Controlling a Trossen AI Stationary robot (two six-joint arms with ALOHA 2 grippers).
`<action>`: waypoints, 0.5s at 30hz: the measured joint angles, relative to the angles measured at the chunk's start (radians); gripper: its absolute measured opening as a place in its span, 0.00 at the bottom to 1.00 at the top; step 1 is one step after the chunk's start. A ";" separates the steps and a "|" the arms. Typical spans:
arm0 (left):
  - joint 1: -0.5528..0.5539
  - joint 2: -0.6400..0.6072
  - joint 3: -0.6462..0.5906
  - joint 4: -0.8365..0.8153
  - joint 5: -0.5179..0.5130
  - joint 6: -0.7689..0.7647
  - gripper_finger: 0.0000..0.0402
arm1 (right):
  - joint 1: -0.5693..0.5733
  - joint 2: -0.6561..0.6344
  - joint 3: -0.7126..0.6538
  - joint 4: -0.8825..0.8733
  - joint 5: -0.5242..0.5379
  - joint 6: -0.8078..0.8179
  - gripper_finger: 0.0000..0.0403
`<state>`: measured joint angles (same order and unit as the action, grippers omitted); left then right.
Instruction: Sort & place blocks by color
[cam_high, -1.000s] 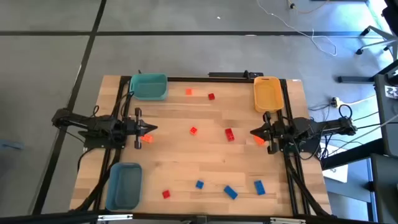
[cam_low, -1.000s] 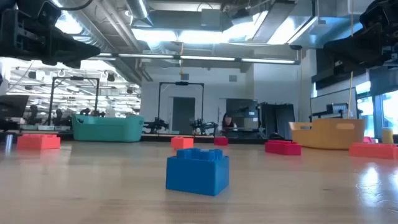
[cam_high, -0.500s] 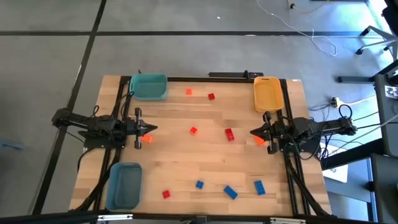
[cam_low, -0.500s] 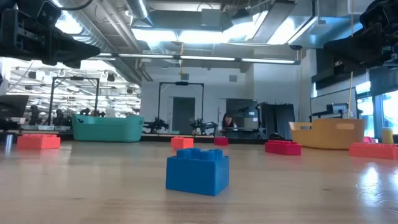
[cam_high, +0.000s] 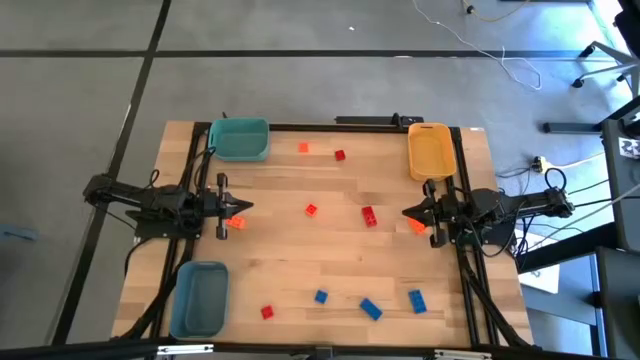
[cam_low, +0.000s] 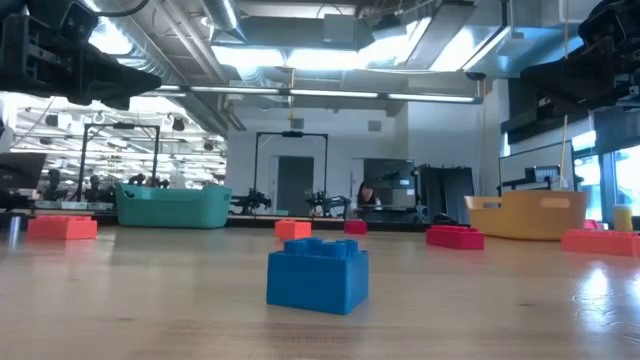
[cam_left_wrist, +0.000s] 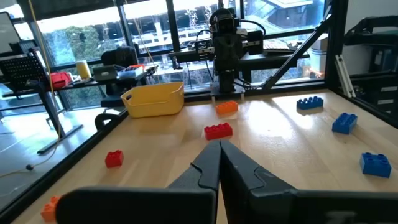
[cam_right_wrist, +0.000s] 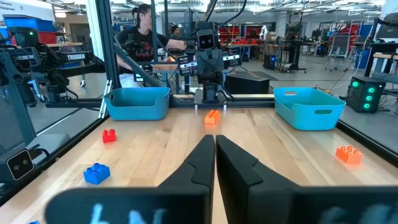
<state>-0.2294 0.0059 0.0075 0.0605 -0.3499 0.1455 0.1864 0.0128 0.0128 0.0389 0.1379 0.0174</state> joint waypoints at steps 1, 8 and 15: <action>0.000 0.000 0.000 0.000 0.000 0.004 0.00 | 0.000 0.000 0.000 0.000 0.000 0.000 0.05; 0.000 0.000 0.000 0.000 0.000 -0.002 0.00 | 0.000 0.000 0.000 0.000 0.000 0.000 0.05; 0.000 0.000 0.000 0.000 0.000 -0.002 0.00 | 0.000 0.000 0.000 0.000 0.000 0.000 0.05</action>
<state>-0.2291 0.0055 0.0074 0.0608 -0.3500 0.1436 0.1867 0.0128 0.0126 0.0387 0.1379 0.0171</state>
